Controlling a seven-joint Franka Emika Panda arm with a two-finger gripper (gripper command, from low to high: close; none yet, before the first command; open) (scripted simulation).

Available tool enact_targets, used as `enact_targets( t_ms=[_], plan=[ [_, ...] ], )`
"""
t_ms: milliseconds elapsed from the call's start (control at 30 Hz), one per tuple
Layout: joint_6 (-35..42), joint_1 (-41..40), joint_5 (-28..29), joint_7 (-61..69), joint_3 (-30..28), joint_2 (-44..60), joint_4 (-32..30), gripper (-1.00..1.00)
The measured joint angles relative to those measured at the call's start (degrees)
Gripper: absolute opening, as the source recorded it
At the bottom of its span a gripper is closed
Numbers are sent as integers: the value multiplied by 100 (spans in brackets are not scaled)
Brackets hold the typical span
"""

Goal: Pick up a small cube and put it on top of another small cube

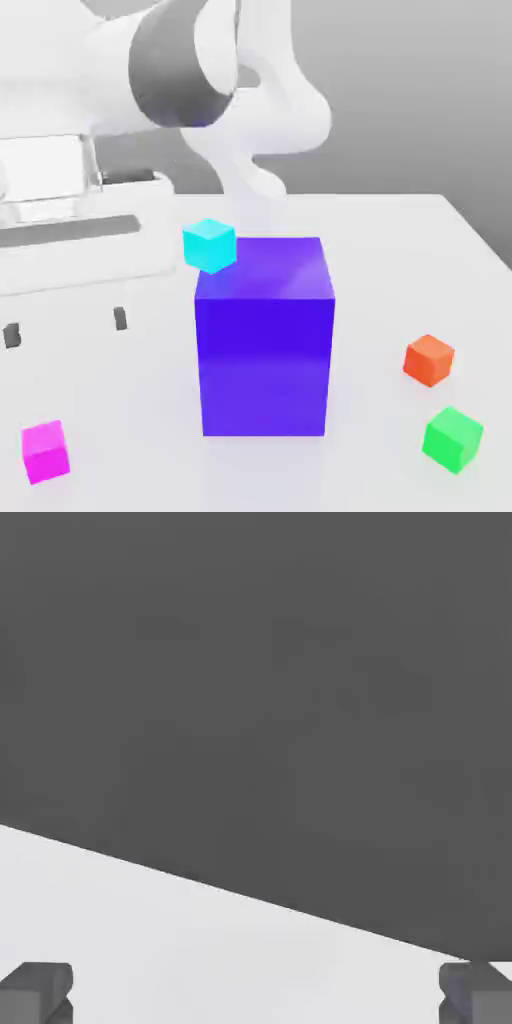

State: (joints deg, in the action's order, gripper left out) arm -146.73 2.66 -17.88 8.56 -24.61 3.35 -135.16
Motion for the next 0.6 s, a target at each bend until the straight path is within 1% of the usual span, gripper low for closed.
enact_targets(
  t_ms=[133,267,400,433,600],
  plan=[
    [-281,-303,-154,815,-16,791,-67,0],
    [-625,-655,-117,1449,-26,1525,-130,0],
    [-1188,-1139,-642,1963,504,2352,49,0],
    [-1297,-1241,-751,2048,627,2503,87,-100],
    [-1283,-1241,-751,2048,626,2502,88,-100]
  ],
)
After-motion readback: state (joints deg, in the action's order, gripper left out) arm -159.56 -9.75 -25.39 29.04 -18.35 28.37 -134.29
